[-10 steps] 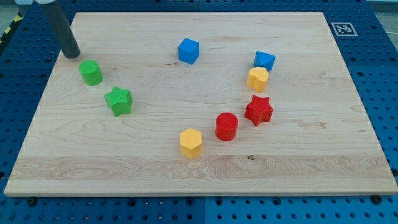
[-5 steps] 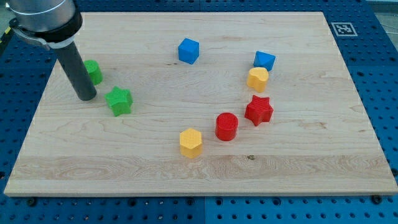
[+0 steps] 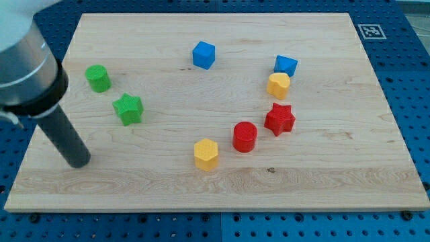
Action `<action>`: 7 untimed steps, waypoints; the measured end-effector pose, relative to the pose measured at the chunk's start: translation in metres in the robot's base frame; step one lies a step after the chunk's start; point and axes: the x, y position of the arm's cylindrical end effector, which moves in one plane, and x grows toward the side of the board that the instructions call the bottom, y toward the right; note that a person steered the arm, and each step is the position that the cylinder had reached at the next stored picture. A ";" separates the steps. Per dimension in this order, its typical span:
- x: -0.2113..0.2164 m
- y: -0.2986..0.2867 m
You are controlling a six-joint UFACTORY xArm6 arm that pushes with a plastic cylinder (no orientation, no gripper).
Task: Slightly move the green star diagonal to the bottom right of the green circle
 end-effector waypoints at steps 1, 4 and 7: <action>0.001 0.041; -0.056 0.159; -0.099 0.095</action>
